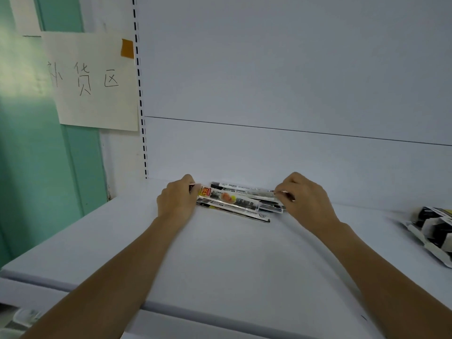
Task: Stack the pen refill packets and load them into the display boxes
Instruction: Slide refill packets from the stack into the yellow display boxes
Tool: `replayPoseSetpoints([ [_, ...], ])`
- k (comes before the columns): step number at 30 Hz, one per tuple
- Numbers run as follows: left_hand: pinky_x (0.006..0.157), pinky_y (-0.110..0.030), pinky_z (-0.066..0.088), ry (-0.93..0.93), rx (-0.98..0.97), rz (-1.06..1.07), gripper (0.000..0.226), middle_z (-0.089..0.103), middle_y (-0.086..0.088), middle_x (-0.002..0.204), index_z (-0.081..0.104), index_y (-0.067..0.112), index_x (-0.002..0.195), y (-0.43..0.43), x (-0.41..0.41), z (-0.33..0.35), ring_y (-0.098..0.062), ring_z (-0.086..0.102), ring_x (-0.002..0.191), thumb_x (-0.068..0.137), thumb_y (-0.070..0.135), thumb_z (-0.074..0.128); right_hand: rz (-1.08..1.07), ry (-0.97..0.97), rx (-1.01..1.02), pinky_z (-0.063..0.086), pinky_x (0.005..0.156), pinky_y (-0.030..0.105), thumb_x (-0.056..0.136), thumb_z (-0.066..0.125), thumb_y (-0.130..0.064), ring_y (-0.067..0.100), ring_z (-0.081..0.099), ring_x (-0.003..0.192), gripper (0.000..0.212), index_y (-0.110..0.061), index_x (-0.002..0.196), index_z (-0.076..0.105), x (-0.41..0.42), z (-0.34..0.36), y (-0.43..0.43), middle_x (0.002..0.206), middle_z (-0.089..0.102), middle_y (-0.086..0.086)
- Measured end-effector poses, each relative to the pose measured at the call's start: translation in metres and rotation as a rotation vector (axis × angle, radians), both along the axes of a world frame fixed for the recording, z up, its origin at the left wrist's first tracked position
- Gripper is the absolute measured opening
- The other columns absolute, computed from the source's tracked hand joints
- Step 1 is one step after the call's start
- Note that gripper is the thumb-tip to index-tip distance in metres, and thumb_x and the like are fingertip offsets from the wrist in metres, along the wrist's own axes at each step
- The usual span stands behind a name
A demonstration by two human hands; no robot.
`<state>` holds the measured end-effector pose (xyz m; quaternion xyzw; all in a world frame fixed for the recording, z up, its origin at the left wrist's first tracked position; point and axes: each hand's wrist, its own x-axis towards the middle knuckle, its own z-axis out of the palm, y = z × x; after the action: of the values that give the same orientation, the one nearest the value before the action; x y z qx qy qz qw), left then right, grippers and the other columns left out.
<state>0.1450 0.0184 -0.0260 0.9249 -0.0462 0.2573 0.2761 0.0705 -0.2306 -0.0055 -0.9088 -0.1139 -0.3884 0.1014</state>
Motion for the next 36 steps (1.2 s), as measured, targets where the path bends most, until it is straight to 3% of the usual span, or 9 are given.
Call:
replayPoseSetpoints([
  [5,0.062,-0.021,0.047,-0.003,-0.243,-0.454,0.011,0.066,-0.004,0.068,0.057,0.022,0.08,-0.01,-0.008,0.003,-0.014,0.064,0.061,0.091,0.024,0.058,-0.073,-0.106,0.053,0.043,0.056,0.031,0.077,0.064,0.004,0.02,0.052,0.063,0.033,-0.003,0.108,0.056,-0.009,0.013,0.007,0.082,0.06,0.008],
  [11,0.061,-0.013,0.048,0.005,-0.427,-0.699,0.019,0.065,0.004,0.068,0.06,0.021,0.074,-0.028,-0.029,0.007,-0.009,0.064,0.059,0.075,0.012,0.076,0.232,0.208,0.222,0.042,0.062,0.018,0.078,0.074,-0.016,0.005,0.051,0.071,0.045,-0.012,0.114,0.047,-0.008,0.004,0.039,0.098,0.053,-0.01],
  [16,0.07,-0.013,0.049,-0.009,-0.313,-0.772,0.047,0.065,0.006,0.082,0.049,0.035,0.088,-0.031,-0.034,0.005,-0.005,0.065,0.079,0.068,0.005,0.079,0.32,0.284,0.109,0.039,0.066,0.016,0.069,0.08,-0.014,0.009,0.05,0.073,0.041,-0.003,0.103,0.059,-0.004,-0.001,0.048,0.091,0.058,0.0],
  [20,0.073,-0.008,0.046,-0.074,-0.189,-0.802,0.042,0.062,0.011,0.085,0.054,0.032,0.1,-0.033,-0.037,0.007,-0.002,0.063,0.082,0.072,0.01,0.077,0.286,0.35,0.168,0.039,0.067,0.012,0.066,0.083,-0.018,0.0,0.048,0.073,0.058,-0.009,0.114,0.052,-0.006,0.004,0.048,0.098,0.053,-0.001],
  [24,0.067,-0.017,0.046,-0.414,0.106,-0.792,0.021,0.063,0.006,0.092,0.064,0.018,0.101,-0.036,-0.038,0.009,-0.009,0.06,0.074,0.082,0.025,0.059,0.223,0.364,0.302,0.041,0.063,0.017,0.062,0.086,-0.023,-0.001,0.046,0.071,0.071,-0.012,0.116,0.042,-0.006,0.012,0.043,0.1,0.046,-0.004],
  [28,0.051,-0.024,0.046,-0.604,0.251,-0.755,0.024,0.066,0.002,0.08,0.071,0.015,0.083,-0.039,-0.031,0.009,-0.015,0.062,0.062,0.084,0.029,0.051,0.261,0.439,0.247,0.043,0.082,0.02,0.062,0.086,-0.026,0.009,0.052,0.093,0.082,-0.017,0.129,0.04,-0.008,0.011,0.035,0.12,0.047,0.0],
  [31,0.065,-0.018,0.047,-0.508,-0.1,-0.76,0.012,0.065,0.0,0.079,0.067,0.014,0.081,-0.036,-0.037,0.023,-0.01,0.058,0.072,0.082,0.025,0.064,0.166,0.499,0.141,0.036,0.096,0.024,0.071,0.079,-0.027,0.013,0.046,0.114,0.066,-0.019,0.128,0.048,-0.003,0.005,0.019,0.127,0.051,-0.004],
  [33,0.071,-0.024,0.05,-0.422,-0.217,-0.727,0.006,0.065,0.001,0.078,0.063,0.018,0.08,-0.031,-0.035,0.027,-0.011,0.06,0.074,0.08,0.022,0.069,0.064,0.525,0.145,0.045,0.081,0.03,0.08,0.07,-0.027,0.018,0.056,0.096,0.027,-0.018,0.104,0.061,-0.002,0.006,0.01,0.1,0.062,-0.004],
  [36,0.088,-0.038,0.047,-0.098,0.001,-0.594,0.021,0.065,0.0,0.098,0.061,0.022,0.096,-0.027,-0.026,0.024,-0.019,0.06,0.097,0.079,0.029,0.071,-0.077,0.526,-0.054,0.035,0.057,0.027,0.09,0.051,-0.021,0.023,0.053,0.076,0.009,-0.017,0.083,0.056,-0.003,0.015,0.004,0.079,0.056,-0.001],
])
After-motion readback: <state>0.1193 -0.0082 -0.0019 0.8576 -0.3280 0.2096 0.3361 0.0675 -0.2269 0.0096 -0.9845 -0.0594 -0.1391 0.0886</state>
